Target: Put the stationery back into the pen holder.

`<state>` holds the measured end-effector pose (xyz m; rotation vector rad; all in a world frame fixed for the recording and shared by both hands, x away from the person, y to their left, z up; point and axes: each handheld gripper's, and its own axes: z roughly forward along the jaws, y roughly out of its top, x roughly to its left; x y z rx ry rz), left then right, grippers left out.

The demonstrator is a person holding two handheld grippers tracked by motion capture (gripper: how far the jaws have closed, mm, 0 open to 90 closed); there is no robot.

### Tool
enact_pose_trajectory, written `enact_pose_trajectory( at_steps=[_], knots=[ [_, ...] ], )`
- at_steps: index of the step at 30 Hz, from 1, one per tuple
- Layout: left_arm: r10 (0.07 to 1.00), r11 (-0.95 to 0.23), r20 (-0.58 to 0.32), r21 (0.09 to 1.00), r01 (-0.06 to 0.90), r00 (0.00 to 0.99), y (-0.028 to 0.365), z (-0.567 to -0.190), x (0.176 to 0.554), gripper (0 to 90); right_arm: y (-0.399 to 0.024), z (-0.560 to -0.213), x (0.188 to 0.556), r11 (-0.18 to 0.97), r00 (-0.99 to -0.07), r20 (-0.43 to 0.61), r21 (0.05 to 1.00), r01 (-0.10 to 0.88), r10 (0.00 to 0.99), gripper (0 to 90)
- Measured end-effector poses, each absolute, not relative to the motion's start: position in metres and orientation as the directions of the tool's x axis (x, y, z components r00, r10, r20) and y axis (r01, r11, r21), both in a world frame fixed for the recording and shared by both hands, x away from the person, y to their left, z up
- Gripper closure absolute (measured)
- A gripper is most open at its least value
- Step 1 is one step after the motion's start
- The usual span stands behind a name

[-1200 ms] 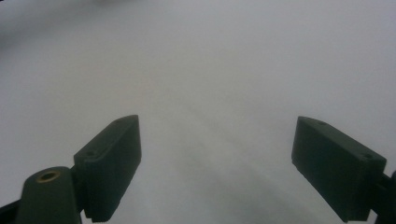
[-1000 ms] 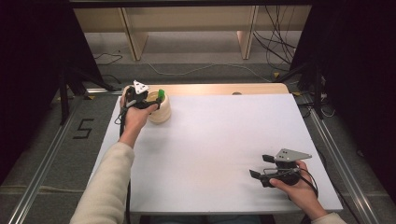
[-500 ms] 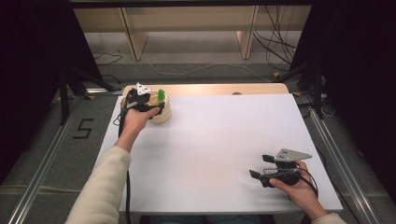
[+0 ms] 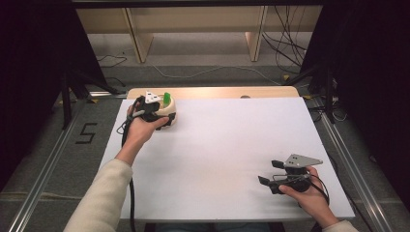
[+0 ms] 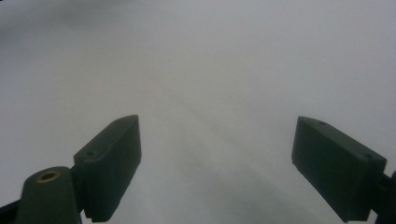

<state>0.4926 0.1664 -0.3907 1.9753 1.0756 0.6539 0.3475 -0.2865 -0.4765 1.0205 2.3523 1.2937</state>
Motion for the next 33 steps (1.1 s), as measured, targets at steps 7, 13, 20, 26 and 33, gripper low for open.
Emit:
enact_pose_trajectory(
  at_steps=[7, 13, 20, 26, 33],
  knots=[
    [0.832, -0.36, 0.078, 0.828, 0.429, 0.549, 0.158, -0.389, 0.48, 27.1, -0.286, -0.477, 0.348, 0.353, -0.716, 0.097, 0.819, 0.452, 0.691, 16.8],
    [0.81, -0.391, 0.095, 0.823, 0.413, 0.579, 0.152, -0.387, 0.468, 26.5, -0.286, -0.477, 0.348, 0.351, -0.717, 0.098, 0.821, 0.449, 0.69, 16.8],
    [0.784, -0.415, 0.107, 0.823, 0.387, 0.612, 0.144, -0.386, 0.454, 26.5, -0.286, -0.476, 0.347, 0.349, -0.717, 0.1, 0.822, 0.451, 0.69, 16.8],
    [0.755, -0.439, 0.12, 0.823, 0.361, 0.645, 0.138, -0.385, 0.441, 26.5, -0.285, -0.476, 0.346, 0.352, -0.718, 0.096, 0.822, 0.448, 0.689, 16.9],
    [0.734, -0.449, 0.126, 0.827, 0.338, 0.667, 0.133, -0.388, 0.426, 26.3, -0.285, -0.476, 0.346, 0.352, -0.719, 0.096, 0.823, 0.447, 0.688, 16.8]
  ],
)
